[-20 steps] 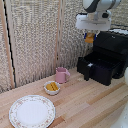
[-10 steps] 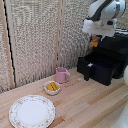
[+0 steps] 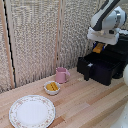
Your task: Extend the gripper towards the air fryer handle. Grasp the air fryer handle and pull it to open the air fryer. Release the air fryer handle and move the gripper to the bread. Grasp the bread with the gripper and move it to the air fryer basket. Release the bread inside the air fryer and retract the gripper.
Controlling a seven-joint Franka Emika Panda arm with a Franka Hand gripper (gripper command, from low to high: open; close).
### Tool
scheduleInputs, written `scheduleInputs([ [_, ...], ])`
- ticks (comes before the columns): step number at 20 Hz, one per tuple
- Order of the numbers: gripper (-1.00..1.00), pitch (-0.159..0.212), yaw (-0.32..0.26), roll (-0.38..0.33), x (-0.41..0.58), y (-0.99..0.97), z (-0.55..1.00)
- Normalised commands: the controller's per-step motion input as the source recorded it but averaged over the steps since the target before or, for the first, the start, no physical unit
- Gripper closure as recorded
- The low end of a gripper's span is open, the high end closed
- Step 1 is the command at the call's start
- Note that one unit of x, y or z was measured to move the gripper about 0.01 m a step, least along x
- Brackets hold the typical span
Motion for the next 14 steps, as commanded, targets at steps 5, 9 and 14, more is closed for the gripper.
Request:
scheduleInputs([
  [5,1.0,0.048,-0.057,0.001,0.266,-0.1,-0.38],
  [9,1.0,0.019,-0.013,0.004,0.409,-0.33,-0.24],
  [14,1.0,-0.015,0.018,0.0,0.406,-0.28,-0.18],
])
